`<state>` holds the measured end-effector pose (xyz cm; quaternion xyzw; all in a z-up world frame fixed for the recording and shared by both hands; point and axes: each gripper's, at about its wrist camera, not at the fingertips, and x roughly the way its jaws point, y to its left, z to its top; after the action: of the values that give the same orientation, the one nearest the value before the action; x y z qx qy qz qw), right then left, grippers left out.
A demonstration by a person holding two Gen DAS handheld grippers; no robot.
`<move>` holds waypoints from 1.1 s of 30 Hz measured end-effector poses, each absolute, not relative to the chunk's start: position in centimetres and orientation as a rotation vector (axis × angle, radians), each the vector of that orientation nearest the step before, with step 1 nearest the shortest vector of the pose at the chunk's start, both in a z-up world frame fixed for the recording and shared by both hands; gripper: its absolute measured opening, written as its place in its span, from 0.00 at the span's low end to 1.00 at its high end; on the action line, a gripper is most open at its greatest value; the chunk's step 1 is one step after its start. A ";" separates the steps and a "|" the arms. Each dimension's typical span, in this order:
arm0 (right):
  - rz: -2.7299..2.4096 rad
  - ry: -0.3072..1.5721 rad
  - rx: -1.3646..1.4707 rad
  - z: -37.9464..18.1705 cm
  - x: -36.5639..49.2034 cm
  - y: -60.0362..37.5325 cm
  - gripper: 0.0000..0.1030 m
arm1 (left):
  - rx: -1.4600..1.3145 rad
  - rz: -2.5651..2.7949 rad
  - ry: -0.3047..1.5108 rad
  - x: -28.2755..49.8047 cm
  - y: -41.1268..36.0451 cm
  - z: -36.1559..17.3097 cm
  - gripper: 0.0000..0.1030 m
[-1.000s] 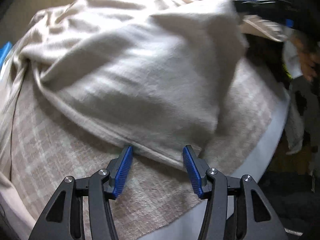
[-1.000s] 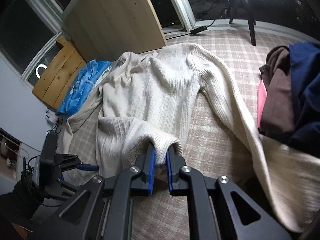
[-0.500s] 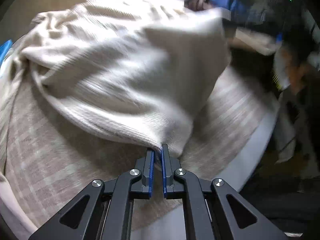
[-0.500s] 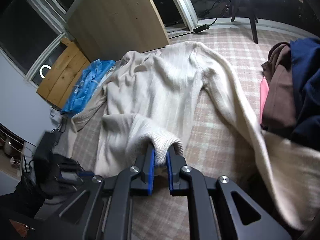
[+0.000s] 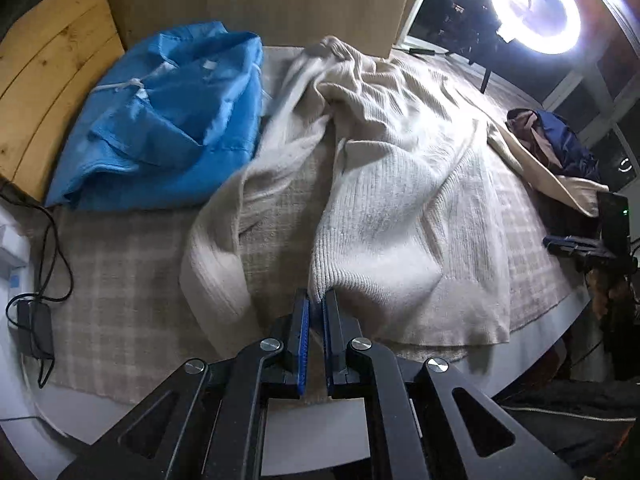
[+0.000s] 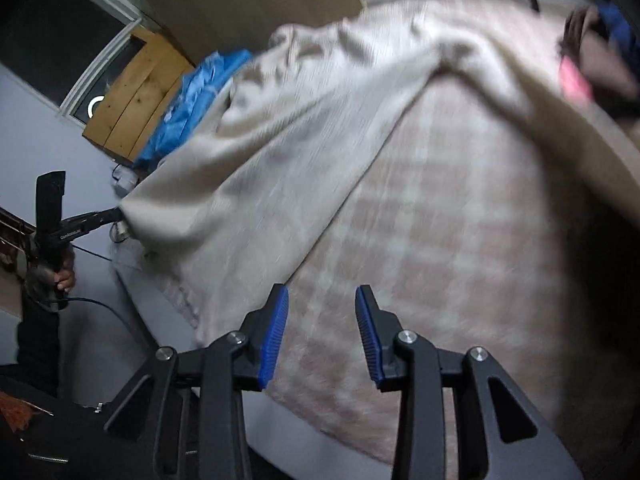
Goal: Fold clothes
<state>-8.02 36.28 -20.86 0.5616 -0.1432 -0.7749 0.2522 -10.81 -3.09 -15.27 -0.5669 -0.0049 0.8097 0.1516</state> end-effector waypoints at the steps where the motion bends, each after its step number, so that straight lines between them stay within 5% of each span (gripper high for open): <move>1: -2.089 -0.398 1.532 -21.3 -7.8 35.6 0.34 | -1.633 2.316 -0.006 -10.8 -3.0 -15.2 0.05; 12: -1.977 -0.377 1.571 -24.2 -7.4 27.4 0.39 | -1.624 2.259 0.044 -11.4 -3.2 -15.1 0.05; 13: -1.995 -0.362 1.531 -24.3 -7.3 27.2 0.36 | -1.620 2.257 0.043 -11.4 -3.2 -15.0 0.05; 15: -1.991 -0.378 1.514 -24.6 -7.6 27.2 0.08 | -1.612 2.252 0.039 -11.4 -3.2 -14.8 0.05; 16: -1.975 -0.406 1.528 -24.7 -7.8 27.5 0.08 | -1.590 2.242 0.023 -11.2 -3.0 -14.3 0.05; 18: -1.974 -0.469 1.502 -22.9 -7.8 29.4 0.08 | -1.542 2.220 -0.011 -10.6 -2.5 -13.1 0.05; 24: -2.261 -0.262 1.382 -10.0 -5.0 38.8 0.06 | -1.423 2.079 -0.007 -7.4 1.8 -10.8 0.05; 28: -2.315 -0.186 1.483 -10.0 -4.2 40.8 0.06 | -1.506 1.998 0.007 -6.9 2.9 -14.1 0.05; 33: -2.194 -0.227 1.664 -17.1 -4.4 39.8 0.08 | -1.675 1.984 0.006 -7.0 1.1 -18.6 0.05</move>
<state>-4.40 39.77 -17.09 0.5916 -0.0807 -0.7798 0.1882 -7.00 1.11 -18.59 -0.6213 0.0022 0.7359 0.2691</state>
